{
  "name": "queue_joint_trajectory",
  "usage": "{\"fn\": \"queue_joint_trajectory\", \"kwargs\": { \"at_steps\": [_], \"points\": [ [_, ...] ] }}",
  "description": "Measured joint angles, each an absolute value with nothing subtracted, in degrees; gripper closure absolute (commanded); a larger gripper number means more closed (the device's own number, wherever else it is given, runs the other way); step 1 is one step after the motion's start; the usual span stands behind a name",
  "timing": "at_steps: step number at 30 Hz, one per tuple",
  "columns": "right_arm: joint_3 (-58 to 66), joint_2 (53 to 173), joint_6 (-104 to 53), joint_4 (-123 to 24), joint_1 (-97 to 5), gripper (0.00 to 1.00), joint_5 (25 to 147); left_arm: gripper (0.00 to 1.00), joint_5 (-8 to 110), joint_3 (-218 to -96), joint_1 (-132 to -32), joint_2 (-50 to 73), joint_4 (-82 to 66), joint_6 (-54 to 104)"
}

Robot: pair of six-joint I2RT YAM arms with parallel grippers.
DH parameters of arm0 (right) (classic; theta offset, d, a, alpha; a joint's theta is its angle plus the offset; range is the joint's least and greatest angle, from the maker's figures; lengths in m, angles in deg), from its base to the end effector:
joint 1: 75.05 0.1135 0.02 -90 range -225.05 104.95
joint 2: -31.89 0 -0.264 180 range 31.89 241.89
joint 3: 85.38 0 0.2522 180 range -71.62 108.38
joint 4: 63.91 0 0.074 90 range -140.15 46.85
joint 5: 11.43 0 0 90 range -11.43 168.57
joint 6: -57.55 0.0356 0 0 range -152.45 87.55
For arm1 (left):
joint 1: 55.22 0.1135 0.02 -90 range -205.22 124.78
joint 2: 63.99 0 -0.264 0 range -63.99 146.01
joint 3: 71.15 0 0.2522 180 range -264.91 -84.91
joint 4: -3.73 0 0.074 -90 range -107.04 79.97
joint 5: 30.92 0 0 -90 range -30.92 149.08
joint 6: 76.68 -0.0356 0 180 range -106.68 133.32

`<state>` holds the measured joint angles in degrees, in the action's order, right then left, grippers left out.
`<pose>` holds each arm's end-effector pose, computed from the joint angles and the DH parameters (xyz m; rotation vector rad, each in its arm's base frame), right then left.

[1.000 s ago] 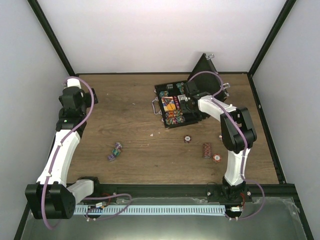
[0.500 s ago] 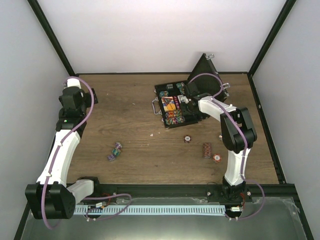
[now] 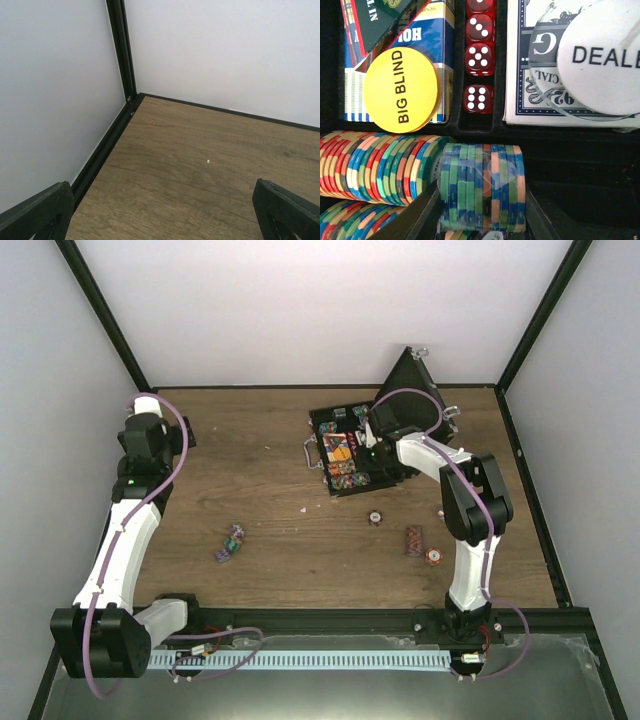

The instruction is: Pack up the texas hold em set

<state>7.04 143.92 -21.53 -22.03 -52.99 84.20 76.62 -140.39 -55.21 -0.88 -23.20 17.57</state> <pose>0.3776 0.1568 0.1774 -0.2928 2.6582 0.3189 0.2523 0.0108 0.3376 -0.2746 1.9042 0.2461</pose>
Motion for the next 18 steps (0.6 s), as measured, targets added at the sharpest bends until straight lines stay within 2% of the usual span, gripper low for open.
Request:
{"fn": "queue_joint_trajectory", "kwargs": {
  "at_steps": [5,9,18],
  "points": [
    [7.04,144.75,-22.34,-22.73,-52.73,0.69,84.94,0.00,76.65,-140.39,-55.21,-0.88,-23.20,17.57],
    [7.04,144.88,-22.41,-22.82,-52.53,0.60,84.44,0.00,76.65,-140.39,-55.21,-0.88,-23.20,17.55],
    [7.06,144.88,-22.52,-22.49,-52.07,0.48,82.01,0.00,76.71,-140.39,-55.21,-0.88,-23.20,17.55]
  ]
}}
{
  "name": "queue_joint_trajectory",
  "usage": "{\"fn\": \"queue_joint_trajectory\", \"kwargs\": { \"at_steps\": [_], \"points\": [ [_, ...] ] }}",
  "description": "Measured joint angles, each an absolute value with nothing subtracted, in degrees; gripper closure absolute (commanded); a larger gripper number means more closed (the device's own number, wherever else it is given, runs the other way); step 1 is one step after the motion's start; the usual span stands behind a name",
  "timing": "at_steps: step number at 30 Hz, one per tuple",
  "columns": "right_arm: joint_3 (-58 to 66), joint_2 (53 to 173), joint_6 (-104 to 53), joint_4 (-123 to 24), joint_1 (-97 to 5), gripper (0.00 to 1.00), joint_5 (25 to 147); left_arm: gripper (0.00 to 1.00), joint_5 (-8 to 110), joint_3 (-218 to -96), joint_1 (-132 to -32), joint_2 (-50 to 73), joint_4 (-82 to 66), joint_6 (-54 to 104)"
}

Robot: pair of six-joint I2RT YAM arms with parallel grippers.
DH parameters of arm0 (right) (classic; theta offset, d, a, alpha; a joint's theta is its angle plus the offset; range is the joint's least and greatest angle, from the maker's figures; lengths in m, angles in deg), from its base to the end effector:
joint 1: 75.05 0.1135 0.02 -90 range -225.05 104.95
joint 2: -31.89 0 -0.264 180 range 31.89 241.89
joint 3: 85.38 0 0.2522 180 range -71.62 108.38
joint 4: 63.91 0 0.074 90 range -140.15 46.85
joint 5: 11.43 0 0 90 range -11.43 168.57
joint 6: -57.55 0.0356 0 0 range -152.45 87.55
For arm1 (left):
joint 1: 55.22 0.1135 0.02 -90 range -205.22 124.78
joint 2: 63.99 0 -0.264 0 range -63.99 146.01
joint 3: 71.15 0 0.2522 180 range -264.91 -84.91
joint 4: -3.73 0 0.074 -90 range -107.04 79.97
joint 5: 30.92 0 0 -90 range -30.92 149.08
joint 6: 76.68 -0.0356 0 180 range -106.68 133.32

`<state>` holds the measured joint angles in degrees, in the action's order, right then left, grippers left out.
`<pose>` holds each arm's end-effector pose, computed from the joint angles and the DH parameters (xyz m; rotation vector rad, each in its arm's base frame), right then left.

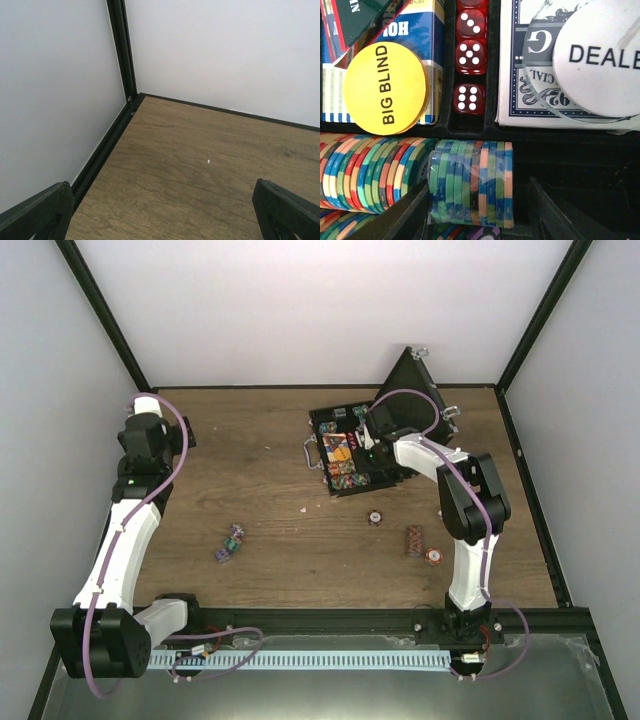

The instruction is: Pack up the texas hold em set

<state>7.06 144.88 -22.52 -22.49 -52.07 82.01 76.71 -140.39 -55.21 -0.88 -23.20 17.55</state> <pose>0.3773 0.1623 0.1713 -0.3241 2.6570 0.2663 0.2522 0.0108 0.3376 -0.2753 1.9041 0.2479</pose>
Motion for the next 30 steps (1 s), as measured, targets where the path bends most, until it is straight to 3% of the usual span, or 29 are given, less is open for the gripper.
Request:
{"fn": "queue_joint_trajectory", "kwargs": {
  "at_steps": [13,17,23,30],
  "points": [
    [5.53,137.71,-22.37,-22.47,-53.32,0.36,78.10,0.00,76.80,-140.39,-55.21,-0.83,-23.20,17.55],
    [5.13,134.76,-21.64,-23.69,-55.92,0.37,82.06,0.00,76.75,-140.39,-55.21,-0.79,-23.20,17.57],
    [3.36,136.57,-19.35,-26.51,-58.94,0.47,91.61,0.00,76.82,-140.39,-55.21,-0.72,-23.20,17.55],
    [3.28,141.49,-17.99,-27.51,-60.25,0.44,98.67,0.00,76.80,-140.39,-55.21,-0.70,-23.20,17.55]
  ]
}}
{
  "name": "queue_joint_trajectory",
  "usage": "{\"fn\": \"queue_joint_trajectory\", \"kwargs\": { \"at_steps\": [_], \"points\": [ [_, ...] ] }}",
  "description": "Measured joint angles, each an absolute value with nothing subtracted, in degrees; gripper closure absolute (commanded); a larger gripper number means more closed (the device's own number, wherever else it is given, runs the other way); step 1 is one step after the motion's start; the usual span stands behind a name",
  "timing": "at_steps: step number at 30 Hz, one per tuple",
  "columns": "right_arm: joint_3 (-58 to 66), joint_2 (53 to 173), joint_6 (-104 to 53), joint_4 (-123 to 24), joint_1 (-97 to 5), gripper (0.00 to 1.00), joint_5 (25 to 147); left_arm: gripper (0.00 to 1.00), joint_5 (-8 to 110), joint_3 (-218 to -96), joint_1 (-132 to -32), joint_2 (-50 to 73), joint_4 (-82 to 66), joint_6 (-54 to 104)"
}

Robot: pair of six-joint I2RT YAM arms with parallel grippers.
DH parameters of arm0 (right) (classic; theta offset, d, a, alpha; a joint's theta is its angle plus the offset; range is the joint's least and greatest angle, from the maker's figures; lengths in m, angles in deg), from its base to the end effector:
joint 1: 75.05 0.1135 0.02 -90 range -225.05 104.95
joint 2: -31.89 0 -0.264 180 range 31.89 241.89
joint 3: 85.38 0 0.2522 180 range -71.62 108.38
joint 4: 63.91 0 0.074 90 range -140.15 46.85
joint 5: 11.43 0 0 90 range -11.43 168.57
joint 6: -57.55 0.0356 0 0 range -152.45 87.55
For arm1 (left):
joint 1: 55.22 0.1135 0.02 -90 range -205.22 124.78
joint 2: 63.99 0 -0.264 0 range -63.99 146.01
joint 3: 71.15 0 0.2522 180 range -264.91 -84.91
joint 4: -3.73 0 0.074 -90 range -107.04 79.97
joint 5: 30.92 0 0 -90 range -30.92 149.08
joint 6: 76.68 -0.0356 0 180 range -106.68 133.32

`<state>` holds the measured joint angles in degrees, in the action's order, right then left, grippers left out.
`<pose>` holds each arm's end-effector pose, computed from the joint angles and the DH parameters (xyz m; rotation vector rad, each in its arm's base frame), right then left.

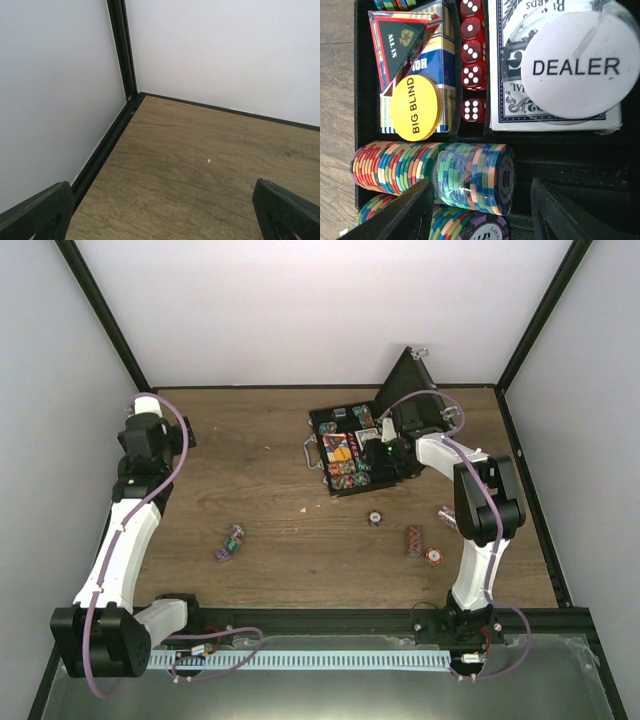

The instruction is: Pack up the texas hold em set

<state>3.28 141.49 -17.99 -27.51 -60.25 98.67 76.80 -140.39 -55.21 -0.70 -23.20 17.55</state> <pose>0.3856 0.1145 0.1816 -0.1430 2.6053 0.6397 0.2529 0.0109 0.3368 -0.2761 1.9069 0.2499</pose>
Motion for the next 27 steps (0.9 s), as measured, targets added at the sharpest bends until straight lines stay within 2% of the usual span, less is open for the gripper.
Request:
{"fn": "queue_joint_trajectory", "kwargs": {
  "at_steps": [5,27],
  "points": [
    [3.28,142.87,-18.15,-27.58,-60.27,0.40,99.59,0.00,76.78,-140.39,-55.21,-0.61,-23.20,17.57],
    [3.28,144.90,-21.29,-30.49,-59.92,0.38,105.81,0.00,76.38,-140.39,-55.21,-0.51,-23.23,17.57]
  ]
}}
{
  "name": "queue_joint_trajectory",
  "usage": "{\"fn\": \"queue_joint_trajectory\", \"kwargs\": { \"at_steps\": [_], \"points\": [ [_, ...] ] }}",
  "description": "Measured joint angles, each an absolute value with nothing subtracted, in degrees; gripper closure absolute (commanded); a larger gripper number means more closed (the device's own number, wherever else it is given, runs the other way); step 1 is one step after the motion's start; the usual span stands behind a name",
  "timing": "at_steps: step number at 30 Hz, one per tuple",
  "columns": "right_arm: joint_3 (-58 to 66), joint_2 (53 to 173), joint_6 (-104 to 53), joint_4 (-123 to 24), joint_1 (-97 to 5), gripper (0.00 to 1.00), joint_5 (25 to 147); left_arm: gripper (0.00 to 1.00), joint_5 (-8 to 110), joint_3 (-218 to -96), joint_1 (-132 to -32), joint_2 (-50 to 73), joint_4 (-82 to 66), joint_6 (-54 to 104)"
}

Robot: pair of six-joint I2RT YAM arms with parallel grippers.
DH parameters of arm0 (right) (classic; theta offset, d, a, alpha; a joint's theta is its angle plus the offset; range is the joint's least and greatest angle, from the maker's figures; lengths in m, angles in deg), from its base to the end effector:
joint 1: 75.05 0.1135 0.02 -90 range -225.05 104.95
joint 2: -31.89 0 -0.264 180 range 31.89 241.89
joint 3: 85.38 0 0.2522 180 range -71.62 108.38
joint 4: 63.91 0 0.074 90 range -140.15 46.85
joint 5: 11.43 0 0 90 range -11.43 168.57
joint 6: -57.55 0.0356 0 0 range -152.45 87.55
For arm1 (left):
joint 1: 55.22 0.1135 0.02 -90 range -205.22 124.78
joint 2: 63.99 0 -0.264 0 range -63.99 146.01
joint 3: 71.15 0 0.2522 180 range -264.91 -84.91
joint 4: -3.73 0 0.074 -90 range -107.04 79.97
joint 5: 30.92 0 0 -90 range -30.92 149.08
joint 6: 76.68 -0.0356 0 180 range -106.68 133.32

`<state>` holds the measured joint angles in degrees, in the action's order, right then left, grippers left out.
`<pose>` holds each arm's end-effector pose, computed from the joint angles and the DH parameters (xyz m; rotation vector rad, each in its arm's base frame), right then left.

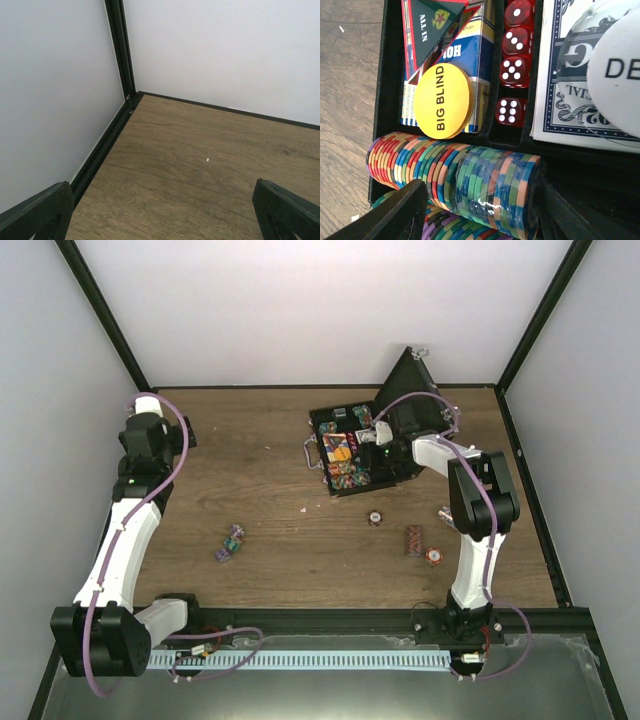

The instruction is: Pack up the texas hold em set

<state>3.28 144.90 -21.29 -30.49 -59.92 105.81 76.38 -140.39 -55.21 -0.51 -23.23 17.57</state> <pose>0.3909 0.1226 0.1631 -0.2714 2.5865 0.7826 0.2537 0.0106 0.3360 -0.2713 1.9118 0.2433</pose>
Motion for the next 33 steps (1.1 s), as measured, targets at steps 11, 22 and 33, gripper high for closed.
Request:
{"fn": "queue_joint_trajectory", "kwargs": {
  "at_steps": [11,22,33],
  "points": [
    [3.34,146.17,-22.43,-30.77,-59.20,0.38,106.80,0.00,76.41,-140.39,-55.21,-0.51,-23.23,17.57],
    [3.34,146.17,-22.08,-31.43,-58.02,0.18,106.23,0.00,76.43,-140.39,-55.21,-0.51,-23.23,17.57],
    [-1.14,135.35,-20.62,-28.80,-55.44,0.11,95.02,0.00,76.45,-140.39,-55.21,-0.51,-23.20,17.57]
  ]
}}
